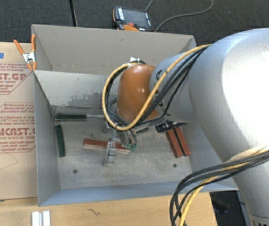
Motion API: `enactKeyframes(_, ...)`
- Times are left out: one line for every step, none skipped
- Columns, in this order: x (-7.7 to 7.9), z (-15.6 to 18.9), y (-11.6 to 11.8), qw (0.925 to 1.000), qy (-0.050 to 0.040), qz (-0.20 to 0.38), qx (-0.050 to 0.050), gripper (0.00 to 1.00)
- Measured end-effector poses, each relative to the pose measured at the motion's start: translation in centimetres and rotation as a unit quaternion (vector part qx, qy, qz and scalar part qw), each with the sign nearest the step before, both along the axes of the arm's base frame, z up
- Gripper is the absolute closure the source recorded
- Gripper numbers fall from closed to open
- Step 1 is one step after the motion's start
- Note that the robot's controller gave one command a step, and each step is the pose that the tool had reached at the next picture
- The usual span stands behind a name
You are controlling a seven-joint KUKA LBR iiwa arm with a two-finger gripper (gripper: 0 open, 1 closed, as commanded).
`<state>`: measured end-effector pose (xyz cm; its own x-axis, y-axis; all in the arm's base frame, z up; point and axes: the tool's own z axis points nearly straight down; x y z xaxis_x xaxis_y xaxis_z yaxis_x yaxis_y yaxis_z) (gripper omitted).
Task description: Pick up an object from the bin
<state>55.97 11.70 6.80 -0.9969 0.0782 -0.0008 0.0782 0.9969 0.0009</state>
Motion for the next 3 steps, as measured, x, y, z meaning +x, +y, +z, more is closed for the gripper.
enactKeyframes(0.0,0.1,0.0,1.0000,-0.0002,0.000,0.000,1.00)
enactKeyframes(0.2,8.7,0.1,1.0000,-0.0037,0.000,0.001,1.00)
enactKeyframes(0.3,10.0,0.2,1.0000,-0.0012,0.001,0.001,1.00)
